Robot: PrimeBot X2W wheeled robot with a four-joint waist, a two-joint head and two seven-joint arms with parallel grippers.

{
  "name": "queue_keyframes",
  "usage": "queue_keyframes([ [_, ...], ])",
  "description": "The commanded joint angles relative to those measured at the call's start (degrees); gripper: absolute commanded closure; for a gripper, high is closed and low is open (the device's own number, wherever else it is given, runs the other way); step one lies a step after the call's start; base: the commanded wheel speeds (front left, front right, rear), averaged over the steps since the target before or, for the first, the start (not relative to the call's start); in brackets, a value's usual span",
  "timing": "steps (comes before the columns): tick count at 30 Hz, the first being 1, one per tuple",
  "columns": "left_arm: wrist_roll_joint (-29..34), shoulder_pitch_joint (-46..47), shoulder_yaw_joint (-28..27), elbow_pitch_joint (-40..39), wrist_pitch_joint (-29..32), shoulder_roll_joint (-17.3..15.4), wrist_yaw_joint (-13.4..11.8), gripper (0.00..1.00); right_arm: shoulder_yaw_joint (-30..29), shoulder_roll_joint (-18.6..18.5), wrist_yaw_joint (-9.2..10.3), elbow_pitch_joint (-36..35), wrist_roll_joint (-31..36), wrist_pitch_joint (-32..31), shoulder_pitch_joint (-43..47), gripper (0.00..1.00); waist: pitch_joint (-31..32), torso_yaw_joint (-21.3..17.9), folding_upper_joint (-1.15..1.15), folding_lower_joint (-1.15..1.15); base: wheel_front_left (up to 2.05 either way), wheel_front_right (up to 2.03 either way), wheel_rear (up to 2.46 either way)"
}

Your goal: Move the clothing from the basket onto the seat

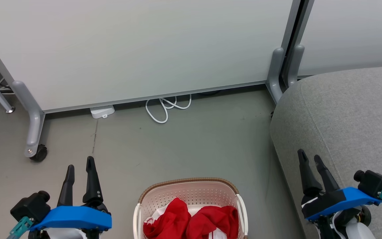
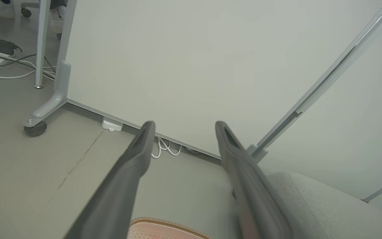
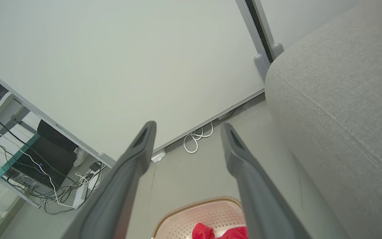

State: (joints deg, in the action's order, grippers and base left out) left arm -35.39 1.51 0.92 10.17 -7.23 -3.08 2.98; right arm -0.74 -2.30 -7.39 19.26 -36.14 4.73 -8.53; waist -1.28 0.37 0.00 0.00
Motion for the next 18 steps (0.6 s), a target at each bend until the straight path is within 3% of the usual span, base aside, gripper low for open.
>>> queue_keyframes([
  [1, 2.21, 0.27, 0.38, -0.63, -0.65, -0.38, -0.22, 0.0, 0.09, -0.49, -0.09, -0.49, 2.4, 0.65, -1.4, 0.0, -0.03, 0.0, 0.0, 0.0, 0.0, 0.0, 0.0],
  [18, 11.0, 0.21, 1.29, 1.06, -3.0, -0.39, -0.01, 0.0, 0.72, -0.58, -0.11, -0.81, 12.57, 2.02, -2.01, 0.0, -0.03, 0.16, 0.0, 0.0, 0.0, 0.0, 0.0],
])
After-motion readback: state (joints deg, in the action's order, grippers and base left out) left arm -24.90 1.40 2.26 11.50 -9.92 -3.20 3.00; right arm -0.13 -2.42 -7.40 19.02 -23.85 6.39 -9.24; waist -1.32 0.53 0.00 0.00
